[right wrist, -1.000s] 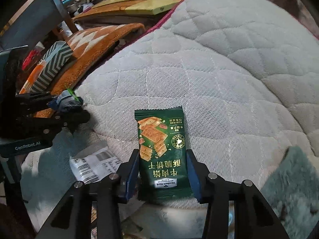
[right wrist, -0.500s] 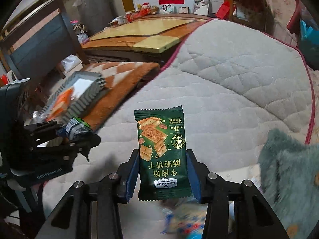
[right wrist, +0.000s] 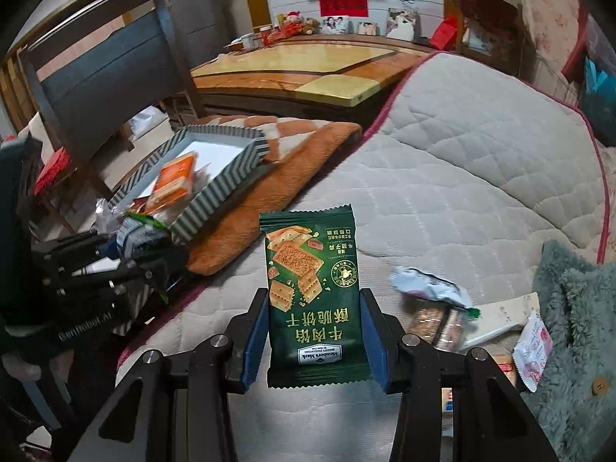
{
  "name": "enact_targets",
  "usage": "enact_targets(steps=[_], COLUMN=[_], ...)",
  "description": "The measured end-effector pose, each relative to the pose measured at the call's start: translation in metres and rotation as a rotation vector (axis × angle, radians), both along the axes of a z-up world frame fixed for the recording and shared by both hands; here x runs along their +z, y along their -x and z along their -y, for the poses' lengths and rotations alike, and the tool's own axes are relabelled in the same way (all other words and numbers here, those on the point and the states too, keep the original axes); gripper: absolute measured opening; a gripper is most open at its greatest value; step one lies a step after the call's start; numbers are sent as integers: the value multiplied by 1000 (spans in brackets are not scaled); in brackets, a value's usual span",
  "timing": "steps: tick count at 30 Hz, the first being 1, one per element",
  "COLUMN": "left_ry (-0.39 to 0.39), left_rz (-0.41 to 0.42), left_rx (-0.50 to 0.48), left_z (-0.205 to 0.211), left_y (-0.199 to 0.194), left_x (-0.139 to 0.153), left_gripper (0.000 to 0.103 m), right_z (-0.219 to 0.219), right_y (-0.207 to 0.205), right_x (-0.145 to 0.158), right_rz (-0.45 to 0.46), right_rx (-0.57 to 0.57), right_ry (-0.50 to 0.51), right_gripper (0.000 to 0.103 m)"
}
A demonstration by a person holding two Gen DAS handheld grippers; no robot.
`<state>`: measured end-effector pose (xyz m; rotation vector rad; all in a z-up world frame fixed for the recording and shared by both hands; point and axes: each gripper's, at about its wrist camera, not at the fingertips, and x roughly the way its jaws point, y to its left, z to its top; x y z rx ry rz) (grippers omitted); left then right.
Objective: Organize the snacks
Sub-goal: 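Carry the green-black bag to the tray while the right gripper carries the green cracker packet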
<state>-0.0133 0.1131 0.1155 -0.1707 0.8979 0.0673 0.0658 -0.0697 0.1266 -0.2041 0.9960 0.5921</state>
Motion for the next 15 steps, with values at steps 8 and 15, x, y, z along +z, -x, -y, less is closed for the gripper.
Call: enact_targets(steps=[8,15], left_ry=[-6,6], left_rz=[17,13], left_rx=[63,133], left_z=[-29,-62], left_y=[17,27], left_x=[4,-1], left_gripper=[36,36], right_z=[-32,-61], right_y=[10,13], right_x=[6,5], right_rz=[11,7], right_rx=[58,115], right_ry=[22,48], right_gripper=[44,44])
